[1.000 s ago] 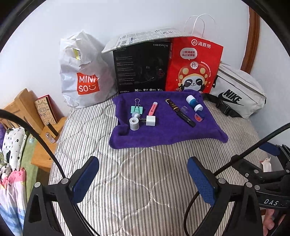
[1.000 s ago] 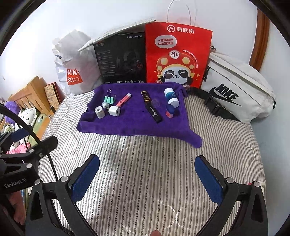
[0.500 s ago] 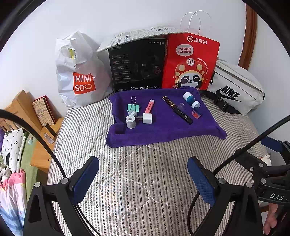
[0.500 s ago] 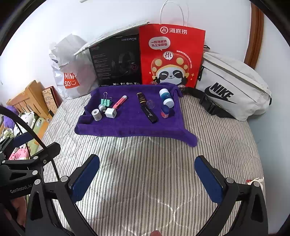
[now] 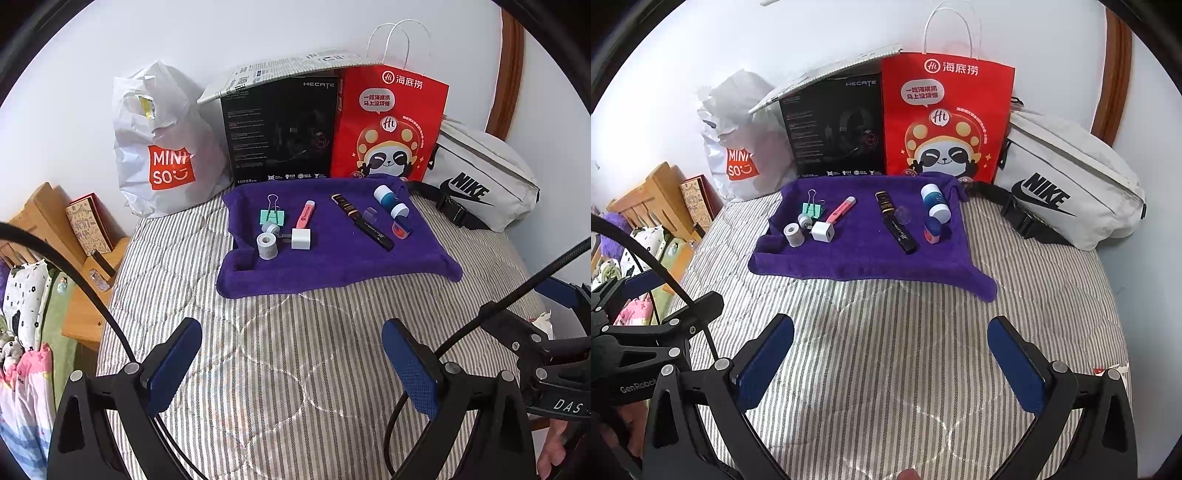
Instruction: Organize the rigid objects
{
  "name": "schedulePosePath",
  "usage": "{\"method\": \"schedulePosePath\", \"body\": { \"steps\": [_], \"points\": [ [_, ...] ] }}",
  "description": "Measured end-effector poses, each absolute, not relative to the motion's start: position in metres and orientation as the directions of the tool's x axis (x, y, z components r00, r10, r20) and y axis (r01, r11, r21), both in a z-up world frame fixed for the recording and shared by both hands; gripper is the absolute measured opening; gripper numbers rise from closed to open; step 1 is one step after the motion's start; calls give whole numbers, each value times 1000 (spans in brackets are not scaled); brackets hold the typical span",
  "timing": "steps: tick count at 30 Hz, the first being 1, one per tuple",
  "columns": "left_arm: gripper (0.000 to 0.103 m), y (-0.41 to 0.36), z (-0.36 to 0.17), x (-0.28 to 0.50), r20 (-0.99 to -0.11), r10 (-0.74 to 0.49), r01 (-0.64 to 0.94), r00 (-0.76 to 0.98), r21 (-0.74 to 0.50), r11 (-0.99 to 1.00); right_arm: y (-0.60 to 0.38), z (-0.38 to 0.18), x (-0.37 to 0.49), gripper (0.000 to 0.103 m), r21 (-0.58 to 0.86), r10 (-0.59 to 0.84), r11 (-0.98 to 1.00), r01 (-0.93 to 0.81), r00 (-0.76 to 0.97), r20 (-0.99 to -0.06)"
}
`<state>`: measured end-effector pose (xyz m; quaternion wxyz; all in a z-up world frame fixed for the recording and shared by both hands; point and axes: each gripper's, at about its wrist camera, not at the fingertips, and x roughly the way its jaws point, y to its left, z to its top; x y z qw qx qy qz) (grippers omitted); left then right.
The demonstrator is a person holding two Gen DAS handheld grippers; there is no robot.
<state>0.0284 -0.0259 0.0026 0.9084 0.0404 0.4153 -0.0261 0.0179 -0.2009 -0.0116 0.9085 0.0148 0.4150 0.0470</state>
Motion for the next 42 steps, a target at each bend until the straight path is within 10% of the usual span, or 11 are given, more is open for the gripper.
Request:
{"method": "schedulePosePath", "body": {
  "steps": [42],
  "points": [
    [99, -24, -1, 25, -760, -12, 84, 649, 56, 995, -205, -8, 14, 103, 78, 103, 995, -67, 656, -748]
  ]
}}
